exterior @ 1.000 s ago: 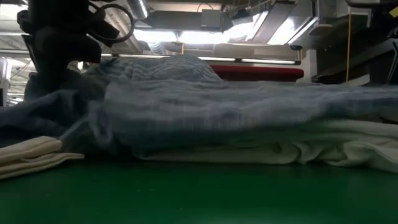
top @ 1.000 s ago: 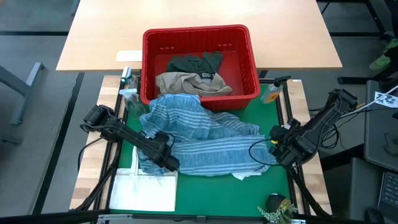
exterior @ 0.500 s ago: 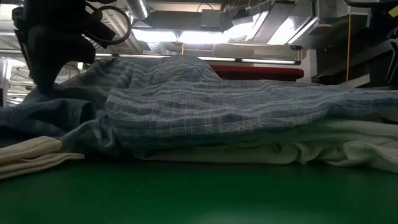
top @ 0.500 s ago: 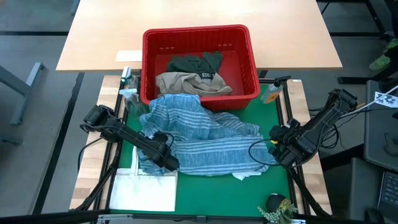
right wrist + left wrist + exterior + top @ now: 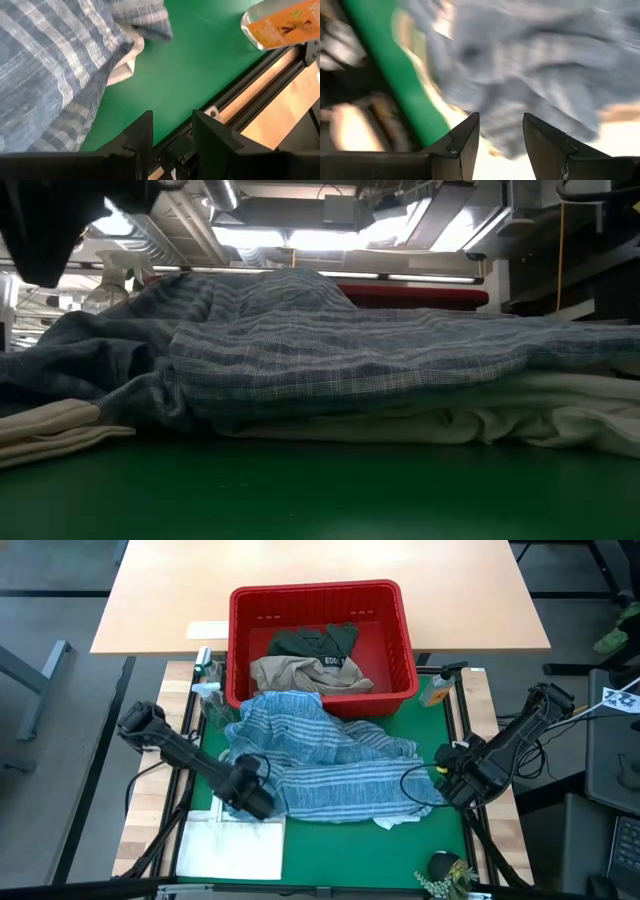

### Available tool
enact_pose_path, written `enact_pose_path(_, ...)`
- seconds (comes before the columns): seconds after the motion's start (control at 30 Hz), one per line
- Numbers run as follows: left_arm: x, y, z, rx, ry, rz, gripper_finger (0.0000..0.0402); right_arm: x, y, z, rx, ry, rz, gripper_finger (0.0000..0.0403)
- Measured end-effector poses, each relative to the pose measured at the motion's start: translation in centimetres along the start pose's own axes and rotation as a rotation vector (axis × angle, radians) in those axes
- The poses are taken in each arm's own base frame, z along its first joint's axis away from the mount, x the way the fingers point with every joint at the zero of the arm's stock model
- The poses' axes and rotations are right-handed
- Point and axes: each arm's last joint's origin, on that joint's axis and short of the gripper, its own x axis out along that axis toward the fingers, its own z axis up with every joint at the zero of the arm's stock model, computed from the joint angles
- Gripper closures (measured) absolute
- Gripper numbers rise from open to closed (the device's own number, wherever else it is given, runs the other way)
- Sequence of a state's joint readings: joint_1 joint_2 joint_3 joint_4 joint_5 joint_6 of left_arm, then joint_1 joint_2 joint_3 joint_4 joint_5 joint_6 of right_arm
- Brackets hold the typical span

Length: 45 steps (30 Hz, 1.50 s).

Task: Fold Laundry from Bin
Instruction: Fold the blue checkered polo shirt

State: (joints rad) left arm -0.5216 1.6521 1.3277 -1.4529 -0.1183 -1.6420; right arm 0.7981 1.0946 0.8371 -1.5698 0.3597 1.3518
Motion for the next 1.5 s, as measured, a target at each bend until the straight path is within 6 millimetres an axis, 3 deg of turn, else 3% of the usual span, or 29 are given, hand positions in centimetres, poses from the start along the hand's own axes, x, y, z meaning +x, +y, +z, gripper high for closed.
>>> enact_pose_path(0.13,0.0,-1.8,-2.0,-0.034,0.013,-0.169,0.0256,0.0,0.2,-0.1,0.005,0.048,0.025,0.0267)
enact_pose_path(0.3,0.4,-3.6,-4.2,-0.002,-0.095,-0.299,0.0256,0.0,0.9,0.0,0.028,0.054,0.098,0.0267)
enact_pose_path(0.7,3.5,-6.0,-7.0,0.025,-0.134,-0.263,0.0256,-0.2,1.8,0.2,0.041,0.031,0.192,0.0267)
enact_pose_path(1.1,5.6,-7.0,-7.7,0.136,-0.176,-0.191,0.0256,-0.2,1.8,0.3,0.035,0.029,0.194,0.0267)
enact_pose_path(1.37,7.0,-7.7,-6.4,0.117,-0.195,-0.130,0.0257,-0.2,1.8,0.3,0.036,0.029,0.194,0.0267)
enact_pose_path(1.5,7.1,-7.4,-5.8,0.109,-0.192,-0.080,0.0277,-0.2,1.8,0.3,0.036,0.029,0.195,0.0267)
